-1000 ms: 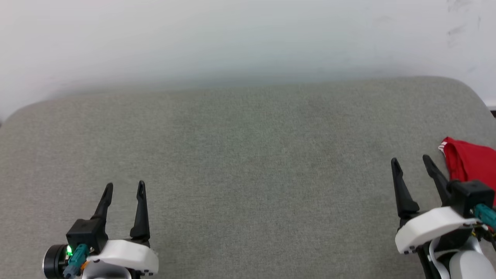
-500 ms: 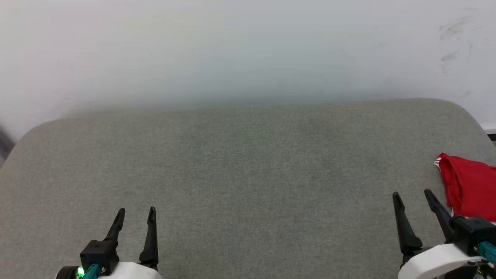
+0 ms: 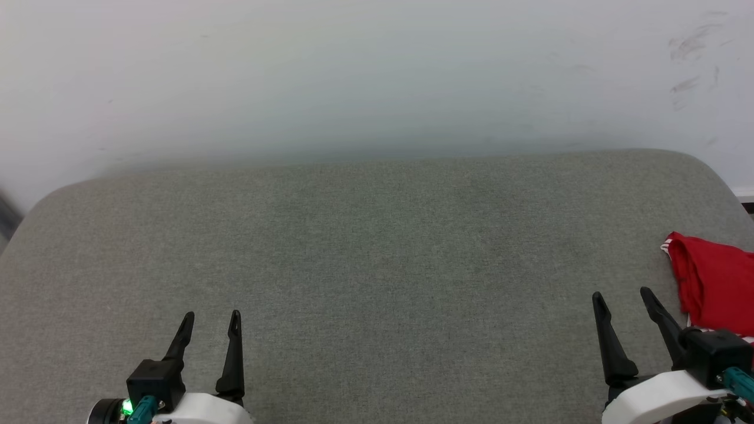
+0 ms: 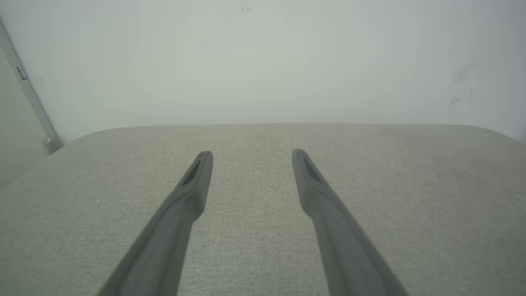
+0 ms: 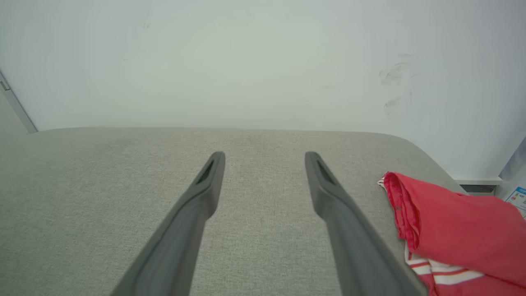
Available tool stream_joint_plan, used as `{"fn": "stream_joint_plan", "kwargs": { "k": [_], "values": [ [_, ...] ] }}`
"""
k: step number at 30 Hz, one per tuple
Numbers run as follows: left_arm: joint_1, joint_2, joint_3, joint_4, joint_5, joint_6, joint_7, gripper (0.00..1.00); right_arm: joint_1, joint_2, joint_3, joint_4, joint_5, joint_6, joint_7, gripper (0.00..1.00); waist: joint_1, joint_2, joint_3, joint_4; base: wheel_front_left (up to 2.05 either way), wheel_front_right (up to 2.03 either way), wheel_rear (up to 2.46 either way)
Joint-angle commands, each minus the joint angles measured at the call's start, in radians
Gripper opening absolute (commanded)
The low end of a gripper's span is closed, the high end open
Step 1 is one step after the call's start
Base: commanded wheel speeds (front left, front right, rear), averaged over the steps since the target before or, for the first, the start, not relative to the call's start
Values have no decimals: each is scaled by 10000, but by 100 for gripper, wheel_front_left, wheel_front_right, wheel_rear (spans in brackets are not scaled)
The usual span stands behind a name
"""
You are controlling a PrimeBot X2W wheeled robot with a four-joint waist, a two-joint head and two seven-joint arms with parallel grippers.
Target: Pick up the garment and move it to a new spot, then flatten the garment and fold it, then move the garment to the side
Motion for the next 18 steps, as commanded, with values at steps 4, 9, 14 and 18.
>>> {"fn": "stream_joint_plan", "kwargs": {
  "k": [4, 9, 14, 18],
  "values": [
    [-160, -69, 72, 54, 52, -79, -67, 100, -165, -86, 42, 131, 85, -8, -63, 100, 1, -1, -10, -3, 0, 0, 0],
    [-2, -172, 102, 338, -219, -116, 147, 0, 27, 3, 1, 453, 313, 2, 14, 0, 1, -1, -3, 4, 0, 0, 0],
    [-133, -238, 269, 374, -1175, -201, 440, 0, -134, 13, -66, 651, 1378, 1, 115, 0, 1, -1, 21, 23, 0, 0, 0],
    [-188, -289, 347, 349, -1909, -266, 612, 0, -238, 21, -95, 777, 2178, 1, 167, 0, 1, -1, 40, 39, 0, 0, 0]
  ]
}}
